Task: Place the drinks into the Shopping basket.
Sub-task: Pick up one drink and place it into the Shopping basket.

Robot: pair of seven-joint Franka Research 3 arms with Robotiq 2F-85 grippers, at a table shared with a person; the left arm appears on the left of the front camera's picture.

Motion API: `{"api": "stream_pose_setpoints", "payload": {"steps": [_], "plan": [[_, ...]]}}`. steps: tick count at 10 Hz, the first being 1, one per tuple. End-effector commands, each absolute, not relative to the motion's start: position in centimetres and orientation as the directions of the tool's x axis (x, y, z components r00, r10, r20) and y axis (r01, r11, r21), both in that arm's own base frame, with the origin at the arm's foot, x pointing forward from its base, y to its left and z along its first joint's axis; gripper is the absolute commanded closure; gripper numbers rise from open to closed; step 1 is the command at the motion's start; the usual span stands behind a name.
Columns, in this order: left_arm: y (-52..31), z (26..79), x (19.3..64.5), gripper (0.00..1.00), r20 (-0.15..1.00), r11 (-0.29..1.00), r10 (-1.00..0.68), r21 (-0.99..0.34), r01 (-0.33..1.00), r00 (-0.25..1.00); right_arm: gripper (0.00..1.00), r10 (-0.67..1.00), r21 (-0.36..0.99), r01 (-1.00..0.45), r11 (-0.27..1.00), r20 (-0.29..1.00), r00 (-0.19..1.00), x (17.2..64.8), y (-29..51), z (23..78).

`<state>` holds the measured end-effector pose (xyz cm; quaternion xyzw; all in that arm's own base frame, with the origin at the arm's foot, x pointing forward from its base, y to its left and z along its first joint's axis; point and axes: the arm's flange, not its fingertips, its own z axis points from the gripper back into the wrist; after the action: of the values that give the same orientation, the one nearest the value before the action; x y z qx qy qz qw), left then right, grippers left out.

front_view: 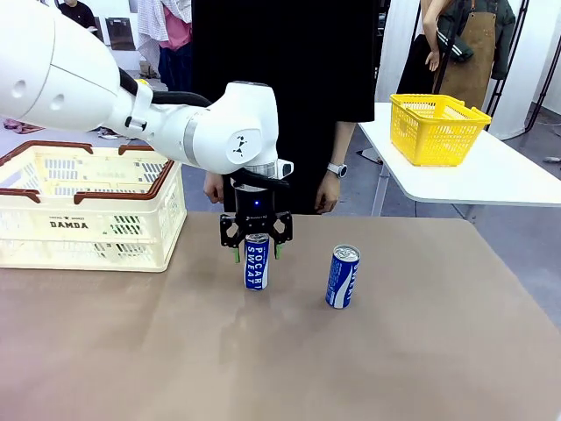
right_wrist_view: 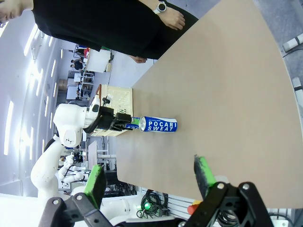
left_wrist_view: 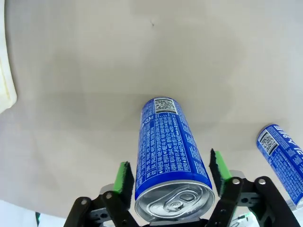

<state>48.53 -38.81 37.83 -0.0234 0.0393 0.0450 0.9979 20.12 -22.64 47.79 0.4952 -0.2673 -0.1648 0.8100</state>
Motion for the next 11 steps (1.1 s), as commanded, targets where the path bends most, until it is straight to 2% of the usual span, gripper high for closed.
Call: {"api": "stream_pose_setpoints", "payload": {"steps": [1, 4, 6, 9, 11], "plan": [[-38.7, 37.8, 48.7, 1.0, -0.07, 0.996, 0.074, -0.048, -0.078, 0.995, 0.0, -0.529, 0.892, -0.028, 0.451, 0.292, 0.797, 20.2, -22.7, 47.8], [-38.6, 38.0, 48.7, 1.0, -0.068, 0.996, 0.07, -0.051, -0.073, 0.995, 0.0, -0.529, 0.892, -0.028, 0.451, 0.292, 0.797, 20.2, -22.7, 47.8], [-37.8, 39.8, 48.4, 1.0, -0.042, 0.996, 0.077, -0.045, -0.079, 0.996, 0.0, -0.529, 0.892, -0.028, 0.451, 0.292, 0.797, 20.2, -22.7, 47.8], [-34.8, 51.3, 46.6, 1.0, -0.037, 0.998, 0.013, -0.061, -0.016, 0.999, 0.0, -0.529, 0.892, -0.028, 0.451, 0.292, 0.797, 20.2, -22.7, 47.8], [-34.2, 57.0, 44.8, 1.0, -0.053, 0.988, -0.111, -0.118, 0.105, 0.992, 0.0, -0.529, 0.892, -0.028, 0.451, 0.292, 0.797, 20.2, -22.7, 47.8]]}}
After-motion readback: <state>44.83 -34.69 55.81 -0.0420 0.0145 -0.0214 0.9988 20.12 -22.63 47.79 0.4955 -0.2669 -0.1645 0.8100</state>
